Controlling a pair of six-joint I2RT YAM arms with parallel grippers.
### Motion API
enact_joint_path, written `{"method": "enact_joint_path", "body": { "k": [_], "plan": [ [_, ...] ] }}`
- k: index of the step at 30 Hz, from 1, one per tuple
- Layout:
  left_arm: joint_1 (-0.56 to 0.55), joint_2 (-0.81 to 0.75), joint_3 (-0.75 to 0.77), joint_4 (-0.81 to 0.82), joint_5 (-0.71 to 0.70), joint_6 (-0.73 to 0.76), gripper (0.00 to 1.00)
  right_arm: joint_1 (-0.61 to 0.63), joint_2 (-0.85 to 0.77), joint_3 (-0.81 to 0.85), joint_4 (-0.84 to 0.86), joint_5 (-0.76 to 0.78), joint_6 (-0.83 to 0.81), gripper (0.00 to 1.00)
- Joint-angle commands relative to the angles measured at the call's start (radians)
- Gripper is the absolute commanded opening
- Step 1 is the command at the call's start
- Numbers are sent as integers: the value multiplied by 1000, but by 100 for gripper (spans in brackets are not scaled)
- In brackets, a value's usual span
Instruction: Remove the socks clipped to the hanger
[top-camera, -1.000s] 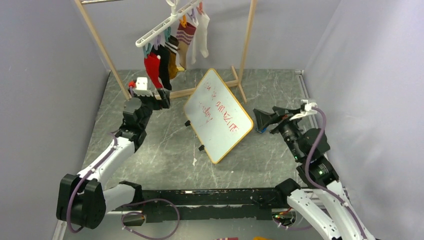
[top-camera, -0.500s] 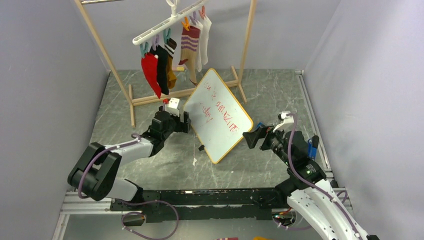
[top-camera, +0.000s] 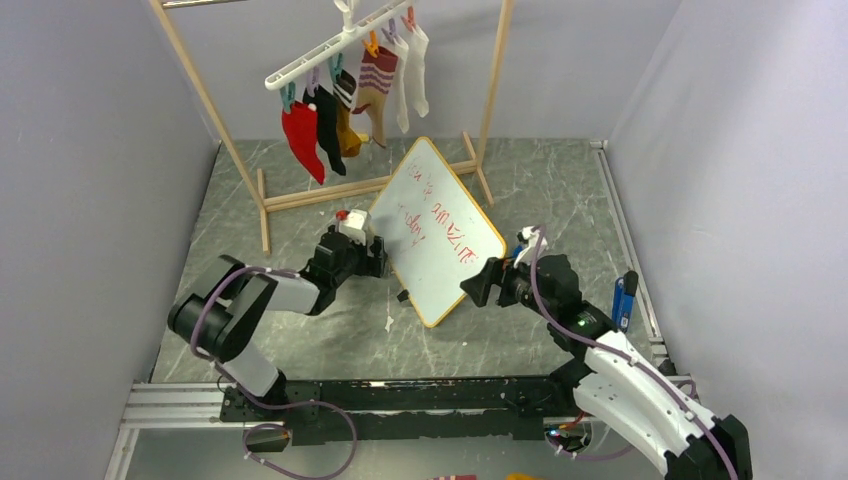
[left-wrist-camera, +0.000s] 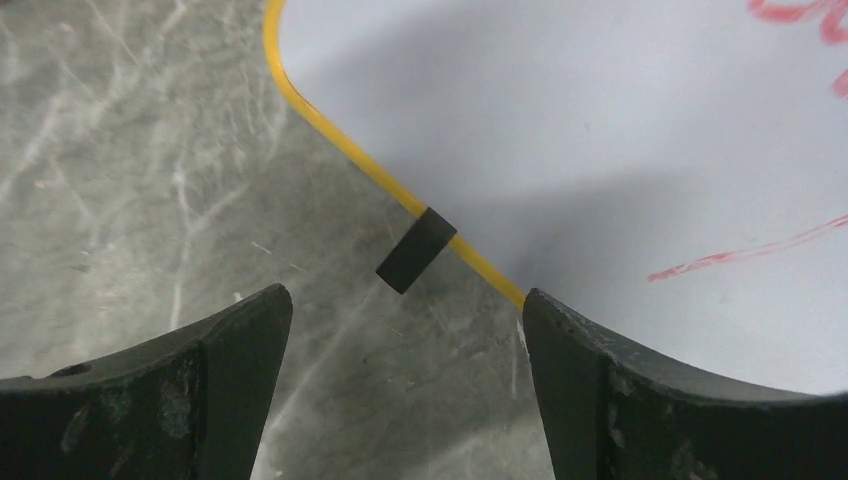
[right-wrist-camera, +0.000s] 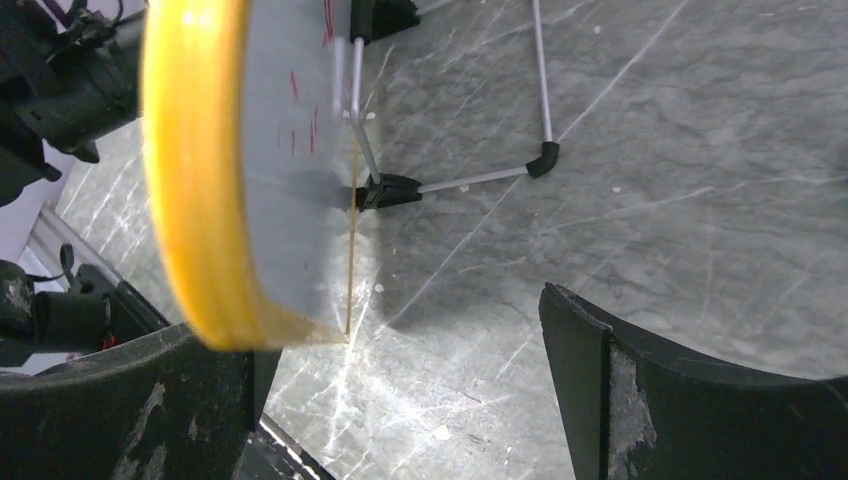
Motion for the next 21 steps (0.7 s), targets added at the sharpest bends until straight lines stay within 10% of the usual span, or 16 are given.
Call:
{"method": "enact_joint_path", "body": {
  "k": [1,21],
  "plan": [
    [-17,59,7,124,56,-36,89,32,49,-13,179,-15,15,100],
    [-110,338,239,144,131,-7,88,76,118,-9,263,260,21,100]
  ]
}}
